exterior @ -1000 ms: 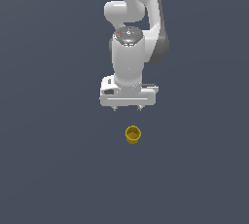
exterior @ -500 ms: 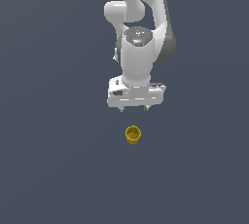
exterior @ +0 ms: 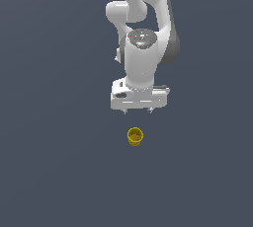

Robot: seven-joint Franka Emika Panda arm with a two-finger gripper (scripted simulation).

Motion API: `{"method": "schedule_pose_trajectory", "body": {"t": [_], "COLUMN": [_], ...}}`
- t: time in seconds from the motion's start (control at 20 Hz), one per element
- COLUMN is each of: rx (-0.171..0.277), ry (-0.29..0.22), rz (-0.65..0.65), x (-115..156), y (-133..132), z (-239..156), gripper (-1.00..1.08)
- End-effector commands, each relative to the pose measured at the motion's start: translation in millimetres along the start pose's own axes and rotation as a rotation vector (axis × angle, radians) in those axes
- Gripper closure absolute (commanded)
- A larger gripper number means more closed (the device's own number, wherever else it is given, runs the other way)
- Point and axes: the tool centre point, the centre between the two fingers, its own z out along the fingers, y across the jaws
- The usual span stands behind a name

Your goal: Pick up the object and move it to a goal position.

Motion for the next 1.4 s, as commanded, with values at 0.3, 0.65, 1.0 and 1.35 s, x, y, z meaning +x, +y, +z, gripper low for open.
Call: {"method": "schedule_pose_trajectory", "body": {"t": [0.3, 0.65, 1.0, 1.35], "rx": [-0.003, -0.012, -0.027, -0.038], "ry": [-0.011, -0.024, -0.034, -0.038], "rz": [0.123, 0.298, 0.467, 0.569], "x": [11, 25, 37, 44], "y": [2, 5, 8, 10], "z": [16, 41, 66, 82], "gripper": [-0.92, -0.92, -0.92, -0.92]}}
